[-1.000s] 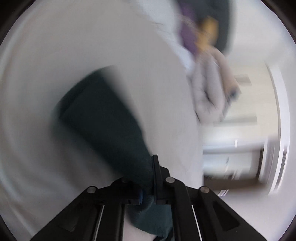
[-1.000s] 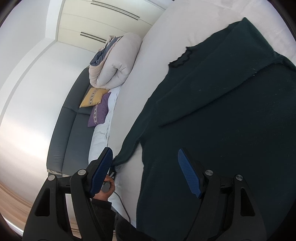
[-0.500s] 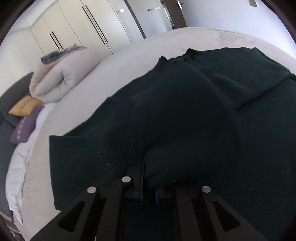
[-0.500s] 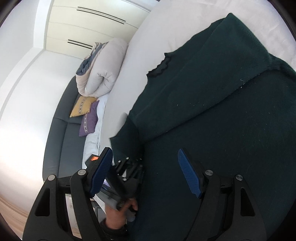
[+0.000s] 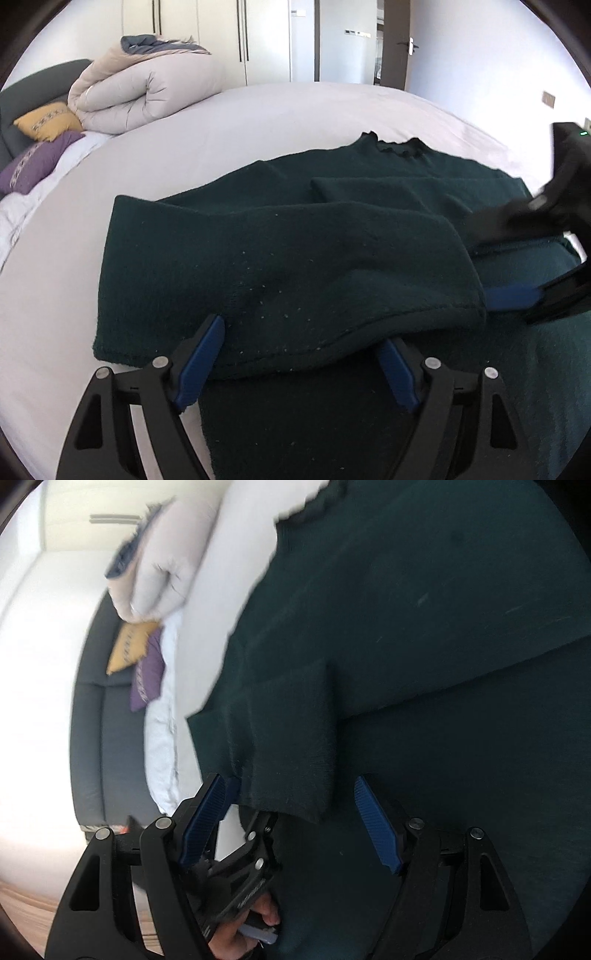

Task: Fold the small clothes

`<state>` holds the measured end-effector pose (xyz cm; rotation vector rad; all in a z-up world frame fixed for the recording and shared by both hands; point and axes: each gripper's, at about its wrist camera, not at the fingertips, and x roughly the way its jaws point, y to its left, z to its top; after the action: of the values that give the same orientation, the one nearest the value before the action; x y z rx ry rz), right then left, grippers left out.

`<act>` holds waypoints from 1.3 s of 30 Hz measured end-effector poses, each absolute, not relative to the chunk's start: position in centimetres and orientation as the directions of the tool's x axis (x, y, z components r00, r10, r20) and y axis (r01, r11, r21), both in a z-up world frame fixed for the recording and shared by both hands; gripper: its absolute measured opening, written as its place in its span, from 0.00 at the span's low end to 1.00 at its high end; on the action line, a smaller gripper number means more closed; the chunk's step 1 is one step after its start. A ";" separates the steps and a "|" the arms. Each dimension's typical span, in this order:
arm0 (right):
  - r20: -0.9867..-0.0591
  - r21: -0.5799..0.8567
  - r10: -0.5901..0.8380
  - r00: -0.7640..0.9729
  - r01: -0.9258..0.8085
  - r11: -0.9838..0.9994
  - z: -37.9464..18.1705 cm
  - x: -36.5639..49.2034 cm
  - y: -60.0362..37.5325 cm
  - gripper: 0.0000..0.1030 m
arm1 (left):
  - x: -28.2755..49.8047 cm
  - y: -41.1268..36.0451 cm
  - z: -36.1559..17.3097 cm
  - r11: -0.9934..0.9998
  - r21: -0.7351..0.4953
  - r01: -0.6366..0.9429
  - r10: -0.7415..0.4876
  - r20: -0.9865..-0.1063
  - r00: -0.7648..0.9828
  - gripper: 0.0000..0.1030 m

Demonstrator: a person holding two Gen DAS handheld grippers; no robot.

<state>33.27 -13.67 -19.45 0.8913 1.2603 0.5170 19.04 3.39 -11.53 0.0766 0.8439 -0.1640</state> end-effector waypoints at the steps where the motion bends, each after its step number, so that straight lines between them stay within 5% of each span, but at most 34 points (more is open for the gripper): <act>1: -0.599 0.799 0.759 0.253 0.125 0.589 -19.8 33.7 -13.0 0.59 | 18.9 3.5 -11.5 0.985 -0.007 0.173 -0.120 -0.745 0.656 0.80; 5: -0.646 0.759 0.726 0.235 0.097 0.644 -20.7 34.5 -11.9 0.09 | 18.3 4.6 -11.2 0.985 -0.076 0.156 -0.162 -0.728 0.667 0.80; 11: -0.709 0.640 0.597 0.375 -0.012 0.768 -16.2 34.0 -15.2 0.07 | 17.7 7.9 -10.7 0.966 -0.242 0.089 -0.233 -0.674 0.701 0.80; 19: -0.816 0.422 0.338 0.469 0.086 0.902 -14.7 36.5 -23.5 0.07 | 17.8 11.1 -11.9 0.923 -0.381 -0.054 -0.240 -0.678 0.695 0.80; 39: -0.856 0.205 0.143 0.496 0.072 0.976 -16.8 38.1 -25.4 0.07 | 18.0 10.1 -12.2 0.952 -0.298 -0.076 -0.170 -0.714 0.679 0.81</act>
<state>38.09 -25.36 -16.76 0.2249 1.0531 0.0437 17.98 10.09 -12.20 -0.3172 0.8257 -0.0538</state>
